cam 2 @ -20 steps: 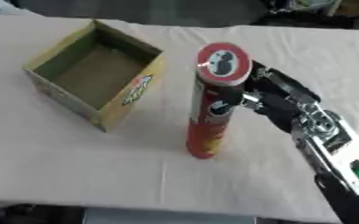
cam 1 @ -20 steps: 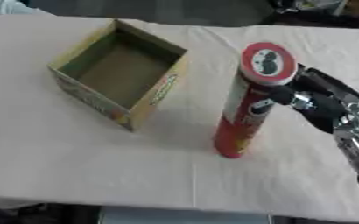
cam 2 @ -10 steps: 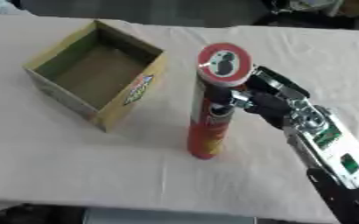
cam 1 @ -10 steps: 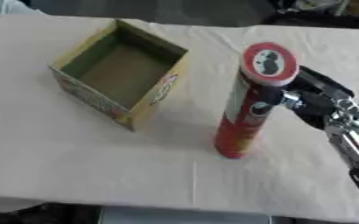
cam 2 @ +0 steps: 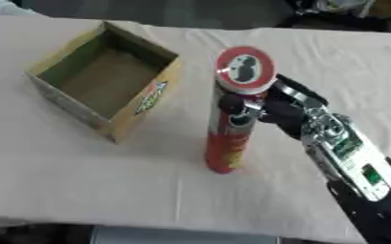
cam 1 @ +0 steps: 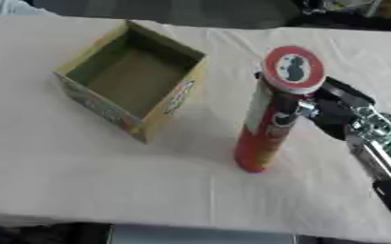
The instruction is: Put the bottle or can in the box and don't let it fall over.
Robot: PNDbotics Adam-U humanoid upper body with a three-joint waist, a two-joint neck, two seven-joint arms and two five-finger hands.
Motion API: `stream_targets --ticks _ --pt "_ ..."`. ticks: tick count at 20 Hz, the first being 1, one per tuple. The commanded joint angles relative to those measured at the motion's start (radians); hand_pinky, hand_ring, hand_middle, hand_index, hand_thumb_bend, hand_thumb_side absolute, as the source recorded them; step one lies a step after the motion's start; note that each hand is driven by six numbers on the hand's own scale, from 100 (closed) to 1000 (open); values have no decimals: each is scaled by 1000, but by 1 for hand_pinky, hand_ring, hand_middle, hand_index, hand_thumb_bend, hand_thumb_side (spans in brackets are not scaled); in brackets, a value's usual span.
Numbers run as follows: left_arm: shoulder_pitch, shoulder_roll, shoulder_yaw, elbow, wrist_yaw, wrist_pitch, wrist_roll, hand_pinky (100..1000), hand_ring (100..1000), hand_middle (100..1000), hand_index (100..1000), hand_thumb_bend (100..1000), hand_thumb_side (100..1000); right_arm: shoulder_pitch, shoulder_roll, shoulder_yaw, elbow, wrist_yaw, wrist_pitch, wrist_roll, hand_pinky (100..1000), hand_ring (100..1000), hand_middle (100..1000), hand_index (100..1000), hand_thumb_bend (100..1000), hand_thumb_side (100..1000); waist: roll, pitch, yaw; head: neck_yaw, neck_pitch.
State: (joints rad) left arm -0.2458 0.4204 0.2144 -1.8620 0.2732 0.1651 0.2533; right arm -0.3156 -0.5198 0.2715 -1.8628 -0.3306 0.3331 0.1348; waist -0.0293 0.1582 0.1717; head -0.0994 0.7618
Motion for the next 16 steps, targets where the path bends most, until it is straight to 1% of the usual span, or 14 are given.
stream_targets --ticks 1,6,10,13,16 --pt "-10 18 3 -20 5 0 -3 694 1000 927 834 147 769 -16 -5 1 4 -23 6 -13 901 828 894 971 1000 534 3 -8 0 -3 -11" --pt "-11 18 3 -20 5 0 -4 693 1000 926 834 146 770 1 -9 8 -2 -52 3 -35 902 793 877 960 1000 537 3 -7 0 -4 -12" --pt "-12 18 4 -20 6 -1 -4 693 1000 925 831 145 770 13 -14 14 -18 -50 -10 -47 903 774 862 948 1000 534 3 -6 1 -6 -13" --pt "-12 18 4 -20 7 -1 -4 692 1000 924 830 145 771 16 -14 16 -20 -39 -16 -63 891 750 839 916 1000 510 4 -5 1 -6 -13" --pt "-12 18 4 -20 8 -1 -4 691 1000 923 829 144 772 19 -15 16 -24 -21 -26 -86 882 704 801 847 1000 448 4 -4 0 -5 -12"
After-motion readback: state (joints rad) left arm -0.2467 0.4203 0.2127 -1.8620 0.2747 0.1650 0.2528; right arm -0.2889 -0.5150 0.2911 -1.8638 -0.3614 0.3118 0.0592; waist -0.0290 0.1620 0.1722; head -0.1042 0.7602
